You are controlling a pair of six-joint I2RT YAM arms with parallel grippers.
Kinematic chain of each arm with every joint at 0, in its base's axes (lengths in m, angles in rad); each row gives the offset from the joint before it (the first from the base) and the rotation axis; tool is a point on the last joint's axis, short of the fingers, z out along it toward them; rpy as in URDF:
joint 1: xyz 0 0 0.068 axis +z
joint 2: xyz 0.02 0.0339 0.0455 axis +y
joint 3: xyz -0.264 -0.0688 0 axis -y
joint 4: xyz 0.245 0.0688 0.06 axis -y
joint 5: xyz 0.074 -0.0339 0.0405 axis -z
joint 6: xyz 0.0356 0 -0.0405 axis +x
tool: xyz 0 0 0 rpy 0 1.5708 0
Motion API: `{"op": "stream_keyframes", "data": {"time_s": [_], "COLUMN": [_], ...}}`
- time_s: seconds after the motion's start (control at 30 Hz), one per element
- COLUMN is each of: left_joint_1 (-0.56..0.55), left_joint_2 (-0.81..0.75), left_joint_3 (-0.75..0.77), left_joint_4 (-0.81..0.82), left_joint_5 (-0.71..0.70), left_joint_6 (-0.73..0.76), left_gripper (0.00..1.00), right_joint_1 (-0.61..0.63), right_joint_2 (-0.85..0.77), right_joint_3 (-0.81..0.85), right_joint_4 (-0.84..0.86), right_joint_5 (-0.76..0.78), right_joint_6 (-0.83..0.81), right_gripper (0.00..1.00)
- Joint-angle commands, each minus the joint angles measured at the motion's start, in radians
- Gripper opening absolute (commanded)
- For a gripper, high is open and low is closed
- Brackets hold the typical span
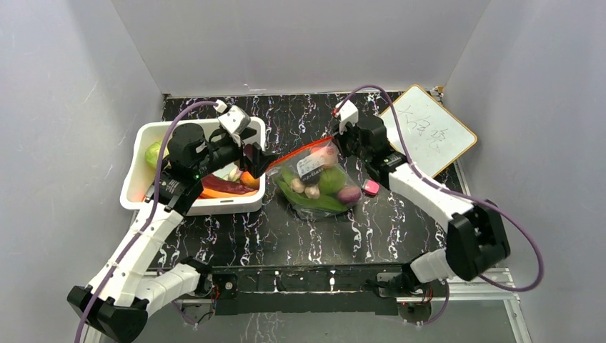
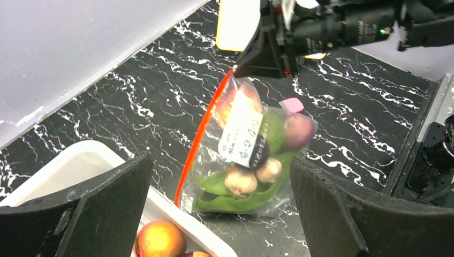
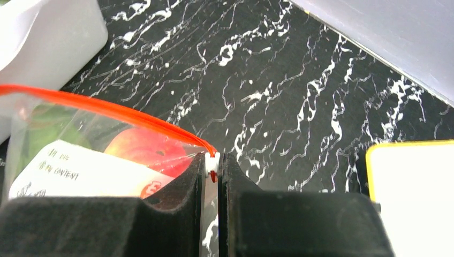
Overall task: Place the food in the zip-top bag and seal the zipper
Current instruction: Place the zipper food storage bag at the center of the board.
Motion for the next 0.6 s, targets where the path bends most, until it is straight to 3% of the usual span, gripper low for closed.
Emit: {"op": "stream_keyframes", "data": {"time_s": [0.0,0.37,0.57], "left_joint_1": [0.000,0.000,-0.001], "left_joint_2": [-0.032,-0.053,-0.044], "left_joint_3": [-0.037,-0.104,-0.095], "left_joint_4": [0.012,0.053,-0.017], "left_joint_5": [-0.028,-0.141,-0.259], "left_joint_6": [-0.033,-0.165,-0.243], "left_gripper": [0.98,0.98,0.98], "right_joint_1": [-0.050,-0.114,-0.114], "right_joint_2": [0.090,0.294,0.292], "right_joint_3": [0.126,0.277,0.279], "right_joint_4": [0.206,0.235,0.222], "right_joint_5": [-0.088,-0.130,0.008], "right_joint_6": [0.007,0.069,0.138], "right_gripper": [0.00,0.00,0.14]}}
